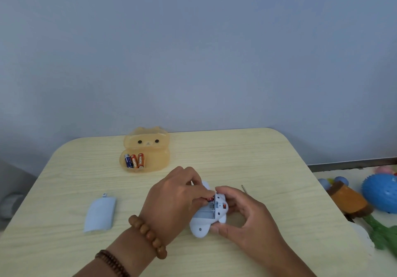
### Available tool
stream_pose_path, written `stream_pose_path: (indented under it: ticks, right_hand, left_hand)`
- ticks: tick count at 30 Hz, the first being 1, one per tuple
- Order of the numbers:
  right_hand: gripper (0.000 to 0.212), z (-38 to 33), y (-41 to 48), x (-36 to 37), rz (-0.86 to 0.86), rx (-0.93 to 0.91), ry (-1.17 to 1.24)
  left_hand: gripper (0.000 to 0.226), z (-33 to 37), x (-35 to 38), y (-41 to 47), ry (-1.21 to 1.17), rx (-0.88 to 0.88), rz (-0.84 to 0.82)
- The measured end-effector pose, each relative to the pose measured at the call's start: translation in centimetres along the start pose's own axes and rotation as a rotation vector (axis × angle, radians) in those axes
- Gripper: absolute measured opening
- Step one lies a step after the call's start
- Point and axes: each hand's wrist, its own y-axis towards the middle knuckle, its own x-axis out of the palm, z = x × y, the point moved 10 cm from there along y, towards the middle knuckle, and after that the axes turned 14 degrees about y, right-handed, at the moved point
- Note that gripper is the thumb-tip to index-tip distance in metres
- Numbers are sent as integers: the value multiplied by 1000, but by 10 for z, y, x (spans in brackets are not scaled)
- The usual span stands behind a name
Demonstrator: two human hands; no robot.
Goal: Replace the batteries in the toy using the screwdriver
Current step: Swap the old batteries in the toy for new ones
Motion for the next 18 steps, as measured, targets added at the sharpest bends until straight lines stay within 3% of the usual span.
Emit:
stream_pose_path:
  ticks: [6, 9, 13, 15, 18]
  right_hand:
    - [65, 1, 0, 0, -3, 15, 9]
    - [65, 0, -1, 0, -6, 17, 1]
    - [65, -4, 0, 1, -7, 11, -14]
    - [66, -4, 0, 1, -3, 21, -13]
    - [66, -4, -2, 5, -49, 62, 4]
  left_hand:
    - [26, -19, 9, 0, -265, -214, -57]
    - [47, -20, 3, -1, -317, -203, -90]
    - [95, -7, 12, -19, -296, -71, -329]
    - [103, -1, 18, -26, -186, 1, -376]
    - [98, -5, 23, -28, -171, -30, -321]
